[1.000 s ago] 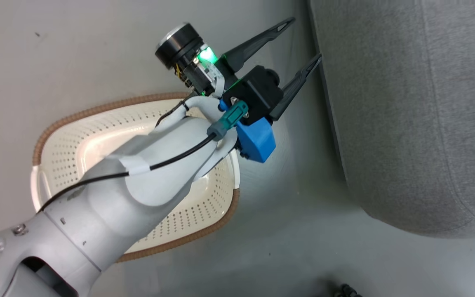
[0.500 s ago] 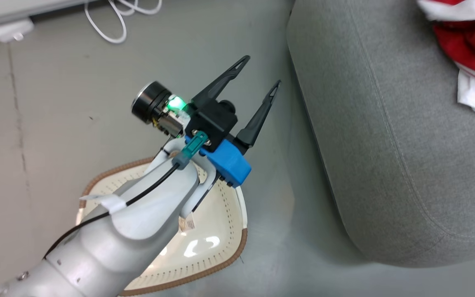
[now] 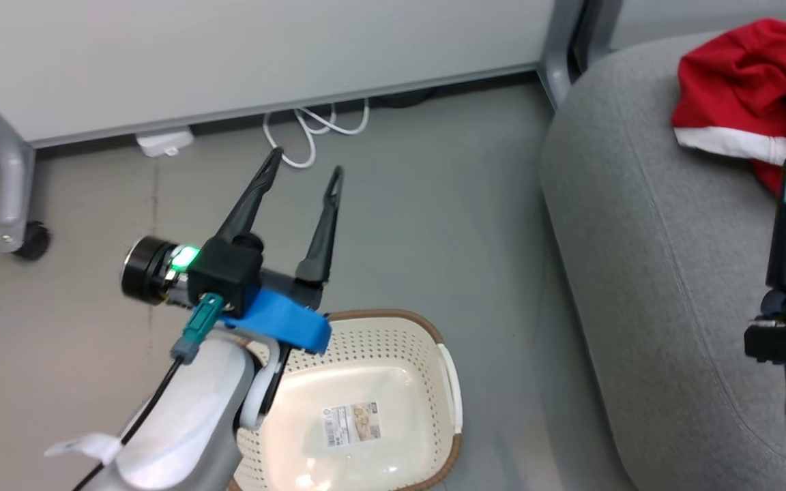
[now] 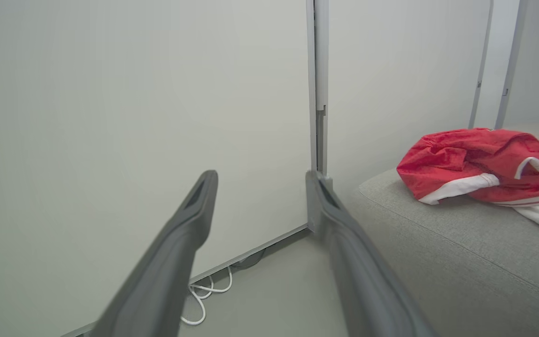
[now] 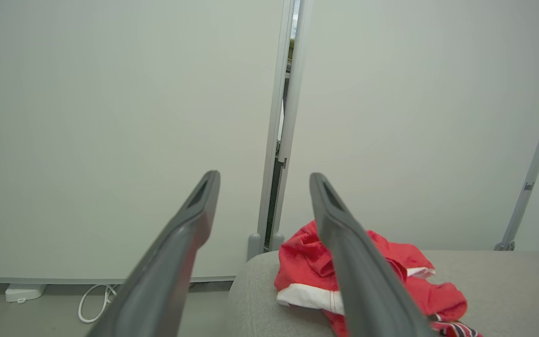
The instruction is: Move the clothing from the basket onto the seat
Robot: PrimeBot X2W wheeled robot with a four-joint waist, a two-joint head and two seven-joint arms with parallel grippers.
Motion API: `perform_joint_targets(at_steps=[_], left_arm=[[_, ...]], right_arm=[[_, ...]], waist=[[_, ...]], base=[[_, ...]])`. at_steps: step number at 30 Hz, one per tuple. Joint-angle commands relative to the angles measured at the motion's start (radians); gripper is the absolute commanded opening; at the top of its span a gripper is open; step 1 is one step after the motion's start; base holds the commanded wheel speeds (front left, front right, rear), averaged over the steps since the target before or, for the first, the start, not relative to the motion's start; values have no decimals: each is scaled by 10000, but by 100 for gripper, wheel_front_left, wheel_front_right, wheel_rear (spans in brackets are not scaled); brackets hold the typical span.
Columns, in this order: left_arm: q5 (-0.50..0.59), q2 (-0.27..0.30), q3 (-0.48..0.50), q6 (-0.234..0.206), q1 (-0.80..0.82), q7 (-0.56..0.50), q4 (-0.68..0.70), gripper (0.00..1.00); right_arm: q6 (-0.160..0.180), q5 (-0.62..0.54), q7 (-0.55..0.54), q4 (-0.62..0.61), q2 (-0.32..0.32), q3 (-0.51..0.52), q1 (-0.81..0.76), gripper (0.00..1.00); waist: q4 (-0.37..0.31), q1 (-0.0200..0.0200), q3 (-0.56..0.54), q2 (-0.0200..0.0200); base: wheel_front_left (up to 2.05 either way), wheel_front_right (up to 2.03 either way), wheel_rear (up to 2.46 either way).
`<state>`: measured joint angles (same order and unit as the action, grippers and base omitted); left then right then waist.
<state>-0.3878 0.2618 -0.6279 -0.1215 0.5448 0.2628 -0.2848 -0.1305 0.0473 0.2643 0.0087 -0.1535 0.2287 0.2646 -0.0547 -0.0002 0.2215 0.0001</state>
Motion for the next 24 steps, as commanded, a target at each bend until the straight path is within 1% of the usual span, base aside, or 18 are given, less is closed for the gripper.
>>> perform_joint_targets(at_steps=[1,5,8,9,10,15,16,19,24], left_arm=[[183,-25,402,55,-446,27,160,100],[549,-176,1436,148,-1350,25,503,100],[797,-327,2105,313,-1982,26,649,100],[797,-327,2105,313,-1982,26,649,100],[878,-360,2323,366,-2180,27,683,100],[1267,-638,3206,816,-2974,26,752,100],[1388,-744,3528,993,-3237,26,789,100],[1526,-943,3981,1332,-3647,26,776,100],[1815,-1281,4682,1726,-4162,26,614,100]], right_arm=[[-4,79,0,-78,95,-65,-320,100],[-4,95,-2,-9,275,-241,-750,100],[-4,111,-2,161,407,-404,-1026,100],[-4,111,-2,161,407,-404,-1026,100],[-5,104,-2,221,451,-456,-1117,100],[-5,230,-2,535,680,-569,-1525,100],[-5,273,0,677,752,-654,-1653,100],[-5,338,0,898,840,-750,-1807,100],[-5,430,0,1372,943,-973,-2049,100]], waist=[[542,2,-545,-1],[886,2,-941,-1],[1089,2,-1170,-1],[1089,2,-1170,-1],[1150,2,-1238,-1],[1433,2,-1482,-1],[1498,2,-1558,-1],[1539,2,-1688,-1],[1565,2,-1866,-1]], base=[[0,0,0],[0,0,0],[0,0,0],[0,0,0],[0,0,0],[0,0,0],[0,0,0],[0,0,0],[0,0,0]])
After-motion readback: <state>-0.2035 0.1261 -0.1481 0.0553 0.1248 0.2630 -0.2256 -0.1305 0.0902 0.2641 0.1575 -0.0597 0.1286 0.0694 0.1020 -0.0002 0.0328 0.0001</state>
